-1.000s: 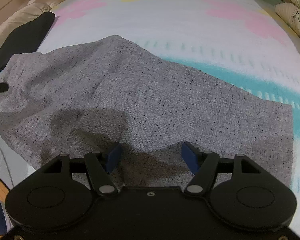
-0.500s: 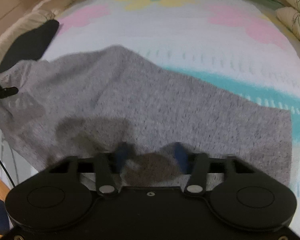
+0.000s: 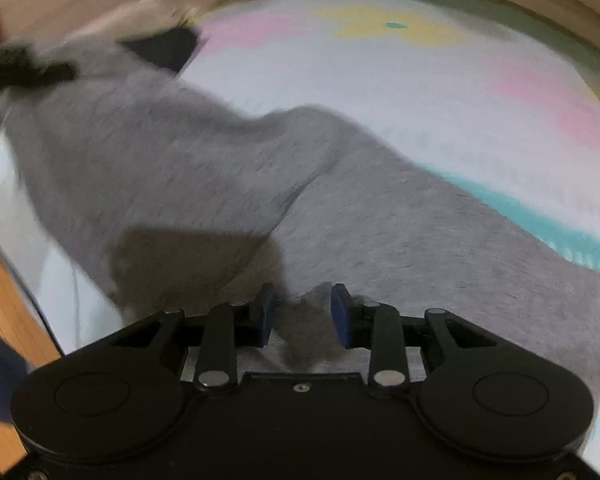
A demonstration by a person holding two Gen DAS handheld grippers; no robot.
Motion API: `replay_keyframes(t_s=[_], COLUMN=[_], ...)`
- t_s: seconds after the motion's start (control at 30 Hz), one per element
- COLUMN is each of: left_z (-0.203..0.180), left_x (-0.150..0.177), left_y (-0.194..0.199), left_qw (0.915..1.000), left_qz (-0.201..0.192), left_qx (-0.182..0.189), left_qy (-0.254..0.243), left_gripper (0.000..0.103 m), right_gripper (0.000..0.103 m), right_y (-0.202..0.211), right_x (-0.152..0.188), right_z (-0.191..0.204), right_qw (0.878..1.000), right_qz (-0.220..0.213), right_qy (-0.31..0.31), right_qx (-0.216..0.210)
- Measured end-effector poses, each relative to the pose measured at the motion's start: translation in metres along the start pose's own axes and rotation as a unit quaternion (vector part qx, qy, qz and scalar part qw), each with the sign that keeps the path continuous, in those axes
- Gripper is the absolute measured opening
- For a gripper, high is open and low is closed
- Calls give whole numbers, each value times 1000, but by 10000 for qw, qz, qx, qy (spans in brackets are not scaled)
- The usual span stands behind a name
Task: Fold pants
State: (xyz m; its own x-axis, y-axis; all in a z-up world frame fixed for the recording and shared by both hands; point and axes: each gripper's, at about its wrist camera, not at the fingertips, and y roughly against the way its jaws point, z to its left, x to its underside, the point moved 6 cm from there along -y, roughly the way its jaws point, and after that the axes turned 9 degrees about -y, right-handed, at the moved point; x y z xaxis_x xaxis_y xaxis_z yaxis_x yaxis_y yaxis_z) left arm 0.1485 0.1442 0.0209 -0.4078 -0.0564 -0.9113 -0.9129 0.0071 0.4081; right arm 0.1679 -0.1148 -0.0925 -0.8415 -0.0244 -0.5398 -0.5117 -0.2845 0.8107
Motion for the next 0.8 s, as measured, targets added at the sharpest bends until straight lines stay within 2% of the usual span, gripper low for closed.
replay_keyframes(t_s=[0.07,0.1,0.17,0.2,0.23,0.27,0.33,0.37,0.4,0.47,0.5,0.53,0.57,0.63,0.73,0.8], left_z=[-38,-63,-116,-141,-166,-193,-234,-253,-264,-278,-280,-279,-275,-264,-236,-214], left_x=[-16,-21,-19,-13,-1,15,51,71,84,100,101,99,94,85,72,73], left_y=[17,26,39,43,43,42,42,45,49,54,54,51,46,32,-1,-28], left_qw=[9971,9930,9806,9729,9641,9506,9218,9043,8927,8762,8738,8750,8811,9003,9345,9498], left_qz=[-414,-624,-936,-992,-972,-844,-563,-407,-364,-359,-334,-287,-226,-40,481,993], left_qx=[184,297,617,842,1126,1519,2102,2361,2526,2785,2876,2939,2948,2807,2372,2012], left_qy=[-613,-956,-1611,-1910,-2200,-2574,-3209,-3534,-3713,-3917,-3908,-3835,-3692,-3326,-2612,-2179], left_gripper=[16,16,20,29,37,51,52,52,52,52,52,52,52,53,53,53], right_gripper=[43,43,43,43,43,43,43,43,43,44,44,44,45,45,49,63], right_y=[12,18,27,32,35,39,49,55,61,73,77,83,85,90,87,83], right_x=[-10,-14,-19,-19,-17,-15,-6,-1,5,13,17,20,23,28,25,20], right_z=[-25,-41,-76,-96,-115,-134,-170,-187,-204,-227,-237,-245,-251,-258,-252,-241], right_qw=[9988,9973,9923,9884,9837,9780,9648,9580,9501,9379,9331,9286,9248,9207,9266,9354], right_qz=[-170,-253,-351,-372,-385,-391,-387,-408,-436,-522,-554,-579,-607,-652,-641,-618], right_qy=[-453,-675,-1114,-1370,-1628,-1897,-2403,-2612,-2818,-3084,-3180,-3281,-3381,-3530,-3491,-3340], right_qx=[67,163,403,538,655,768,995,1110,1267,1501,1582,1633,1636,1532,1243,984])
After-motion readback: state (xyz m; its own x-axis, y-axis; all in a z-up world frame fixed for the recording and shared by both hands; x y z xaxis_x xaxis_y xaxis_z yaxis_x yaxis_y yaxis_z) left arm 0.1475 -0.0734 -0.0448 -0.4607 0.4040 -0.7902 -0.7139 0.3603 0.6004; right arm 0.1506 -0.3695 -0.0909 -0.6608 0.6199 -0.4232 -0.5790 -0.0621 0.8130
